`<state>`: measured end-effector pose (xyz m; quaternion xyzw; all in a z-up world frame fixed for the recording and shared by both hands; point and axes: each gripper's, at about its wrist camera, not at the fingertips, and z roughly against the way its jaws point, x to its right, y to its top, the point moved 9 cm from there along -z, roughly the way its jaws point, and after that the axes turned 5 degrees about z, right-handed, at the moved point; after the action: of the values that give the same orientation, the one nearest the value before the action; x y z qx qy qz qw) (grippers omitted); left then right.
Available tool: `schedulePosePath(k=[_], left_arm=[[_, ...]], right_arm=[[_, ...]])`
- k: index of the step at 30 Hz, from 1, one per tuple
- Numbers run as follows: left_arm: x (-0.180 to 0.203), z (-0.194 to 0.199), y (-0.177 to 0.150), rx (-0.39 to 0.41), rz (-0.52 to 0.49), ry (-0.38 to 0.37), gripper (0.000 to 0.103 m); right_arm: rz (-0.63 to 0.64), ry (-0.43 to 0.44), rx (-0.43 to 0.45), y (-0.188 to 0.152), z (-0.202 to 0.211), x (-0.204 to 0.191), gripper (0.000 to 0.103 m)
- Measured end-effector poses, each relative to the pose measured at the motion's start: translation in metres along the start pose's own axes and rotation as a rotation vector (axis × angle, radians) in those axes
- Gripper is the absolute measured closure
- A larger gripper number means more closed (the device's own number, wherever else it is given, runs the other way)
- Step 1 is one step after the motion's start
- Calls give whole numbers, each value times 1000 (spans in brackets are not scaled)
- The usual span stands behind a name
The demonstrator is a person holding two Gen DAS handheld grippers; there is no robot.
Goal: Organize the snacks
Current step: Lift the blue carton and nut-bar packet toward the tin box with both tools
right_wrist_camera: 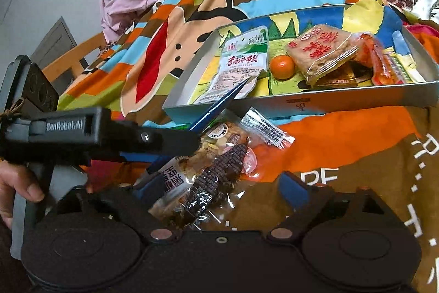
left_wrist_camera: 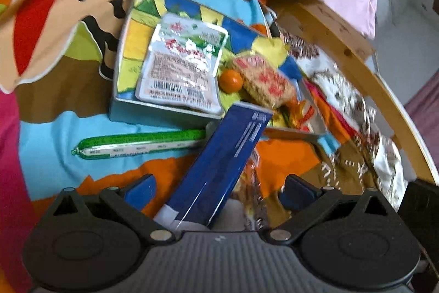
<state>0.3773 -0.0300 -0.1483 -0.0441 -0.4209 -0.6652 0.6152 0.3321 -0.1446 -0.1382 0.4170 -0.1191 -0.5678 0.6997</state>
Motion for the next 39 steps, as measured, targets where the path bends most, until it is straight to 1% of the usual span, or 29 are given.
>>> schedulePosePath(k=[1, 4, 7, 8, 10, 13, 16, 18, 21, 23, 25, 29, 31, 35, 37, 39], left_arm=[[-1, -2, -2, -10, -8, -3, 4], [-6, -6, -5, -12, 2, -19, 9], [-8, -3, -4, -14, 28, -32, 21], [-8, -2, -4, -16, 35, -28, 24], [-10, 1, -5, -21, 50, -18, 27], [-7, 4, -9, -31, 71, -2, 29], [-1, 8, -14, -37, 100, 6, 32], [5, 13, -20, -38, 116, -1, 32], [14, 16, -28, -49, 111, 7, 32], [16, 17, -34, -58, 128, 5, 36], [18, 18, -40, -63, 150, -4, 36], [17, 15, -43, -62, 162, -2, 36], [12, 16, -40, -53, 200, -12, 36], [0, 18, -34, -16, 275, -64, 36], [-7, 20, -31, 10, 320, -90, 36], [-12, 20, -29, 25, 365, -117, 37]], right_arm=[[-17, 16, -3, 0, -1, 0, 22], [-50, 43, -9, -1, 0, -1, 31], [-82, 53, -16, -2, 2, 0, 36], [-94, 56, -18, -3, 4, 1, 37], [-107, 60, -23, -4, 8, 1, 41], [-132, 73, -35, -8, 15, 2, 47], [-145, 59, -31, -11, 27, 7, 47], [-158, 37, -27, -12, 36, 14, 47], [-178, -5, -29, -15, 48, 24, 47], [-201, -23, -37, -19, 52, 29, 47], [-224, -27, -42, -22, 54, 33, 46], [-243, -5, -27, -20, 51, 34, 41], [-235, 2, -26, -18, 46, 32, 39], [-233, 30, -4, -13, 36, 28, 37], [-234, 53, 13, -9, 30, 24, 31], [-224, 65, 17, -7, 25, 20, 28]])
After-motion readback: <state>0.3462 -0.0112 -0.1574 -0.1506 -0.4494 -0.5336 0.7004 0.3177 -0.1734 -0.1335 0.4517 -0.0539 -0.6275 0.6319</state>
